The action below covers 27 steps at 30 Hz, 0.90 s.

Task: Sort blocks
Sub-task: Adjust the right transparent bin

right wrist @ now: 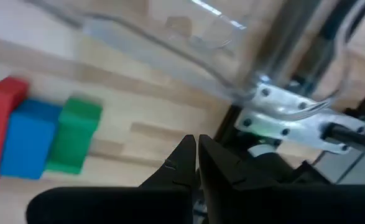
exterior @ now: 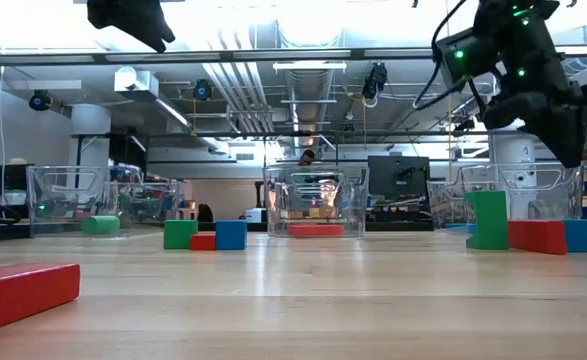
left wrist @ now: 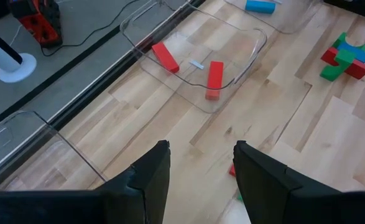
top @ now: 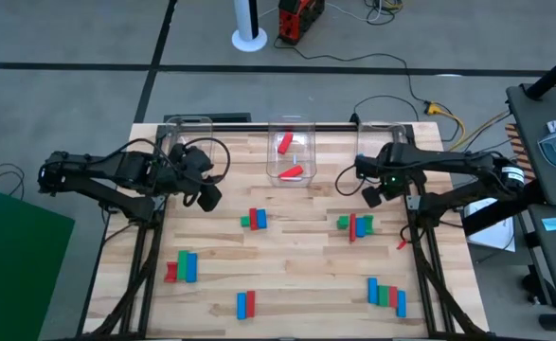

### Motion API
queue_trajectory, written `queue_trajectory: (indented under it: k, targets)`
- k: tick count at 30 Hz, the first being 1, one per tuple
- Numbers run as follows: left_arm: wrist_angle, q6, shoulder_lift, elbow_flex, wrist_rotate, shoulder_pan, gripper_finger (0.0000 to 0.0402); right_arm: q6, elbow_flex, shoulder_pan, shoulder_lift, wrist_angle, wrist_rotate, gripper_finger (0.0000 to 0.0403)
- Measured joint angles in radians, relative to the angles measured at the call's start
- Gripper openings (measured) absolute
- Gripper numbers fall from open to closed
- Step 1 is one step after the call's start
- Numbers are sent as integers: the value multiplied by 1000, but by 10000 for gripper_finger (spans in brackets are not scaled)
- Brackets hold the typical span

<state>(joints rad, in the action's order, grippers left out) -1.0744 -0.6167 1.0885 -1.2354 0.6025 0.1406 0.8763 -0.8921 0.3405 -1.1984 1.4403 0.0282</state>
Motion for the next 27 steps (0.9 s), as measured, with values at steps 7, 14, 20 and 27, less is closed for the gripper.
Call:
queue_trajectory:
  k: [7,14,20,27]
  targets:
    - [0,3,0,0,16,0,155,18,8,0,0,-2,78,12]
    - [0,2,-1,0,16,0,155,26,14,0,0,-1,127,12]
    - [0,2,-1,0,16,0,155,27,16,0,0,-1,175,12]
    - [0,2,-1,0,16,0,155,17,26,11,0,-1,212,12]
